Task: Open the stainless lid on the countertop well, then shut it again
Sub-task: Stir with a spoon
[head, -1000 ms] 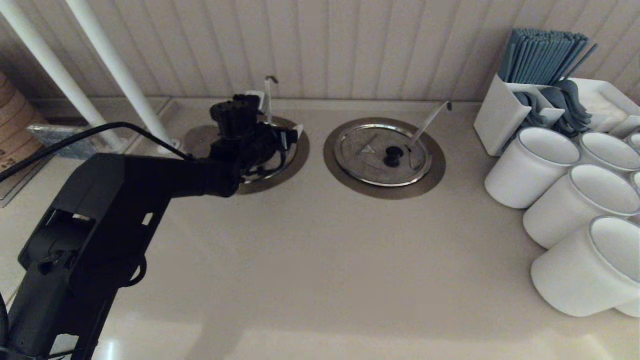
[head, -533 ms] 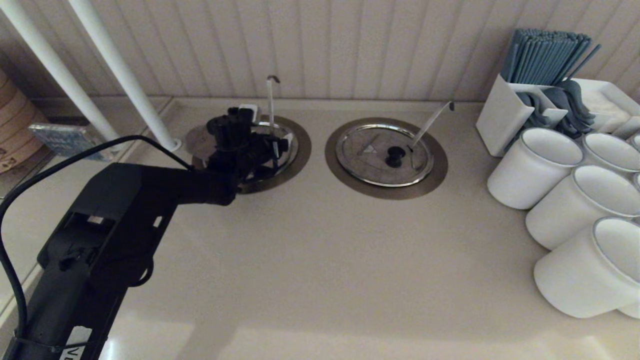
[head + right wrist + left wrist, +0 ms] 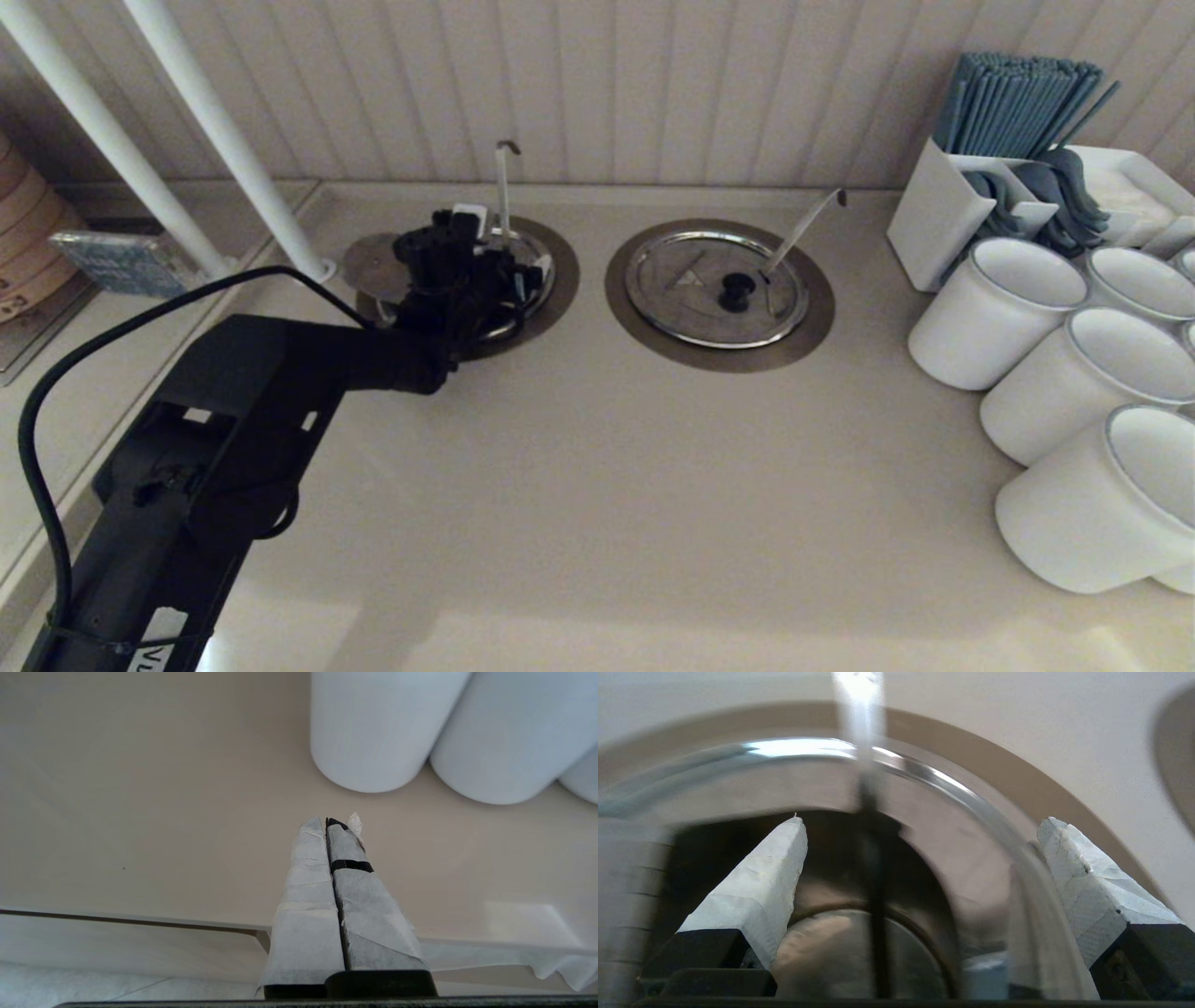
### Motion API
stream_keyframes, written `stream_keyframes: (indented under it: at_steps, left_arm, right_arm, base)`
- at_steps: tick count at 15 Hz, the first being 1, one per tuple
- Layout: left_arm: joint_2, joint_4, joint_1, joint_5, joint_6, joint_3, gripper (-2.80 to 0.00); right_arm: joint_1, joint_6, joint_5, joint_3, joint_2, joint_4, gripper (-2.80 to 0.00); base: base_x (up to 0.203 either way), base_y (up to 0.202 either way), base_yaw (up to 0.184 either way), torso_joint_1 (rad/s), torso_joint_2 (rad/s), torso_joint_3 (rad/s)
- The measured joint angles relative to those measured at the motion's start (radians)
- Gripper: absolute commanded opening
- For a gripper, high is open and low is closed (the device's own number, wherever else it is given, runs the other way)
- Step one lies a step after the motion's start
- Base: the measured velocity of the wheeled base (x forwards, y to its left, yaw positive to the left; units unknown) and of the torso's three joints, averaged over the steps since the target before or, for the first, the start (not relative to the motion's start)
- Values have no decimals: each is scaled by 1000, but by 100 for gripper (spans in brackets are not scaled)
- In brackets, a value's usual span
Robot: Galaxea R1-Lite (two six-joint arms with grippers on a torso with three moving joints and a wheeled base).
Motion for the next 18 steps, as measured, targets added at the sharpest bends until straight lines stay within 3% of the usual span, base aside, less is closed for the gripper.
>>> stream_keyframes:
  at_steps: [6,10,14,18]
  left_arm:
    - [16,-85,1,-16,3,2,0]
    - [-5,-81,3,-7,7,3,0]
    - [2,-147,6,-12,79,4,0]
    - [-3,-146,4,-5,87,4,0]
  right_arm:
    - [0,0,0,0,0,0,-280]
    - [0,0,0,0,0,0,-280]
    - [0,0,0,0,0,0,-280]
    - [0,0,0,0,0,0,-280]
  base:
    - [0,0,0,0,0,0]
    - [0,0,0,0,0,0]
    - [0,0,0,0,0,0]
    - [0,0,0,0,0,0]
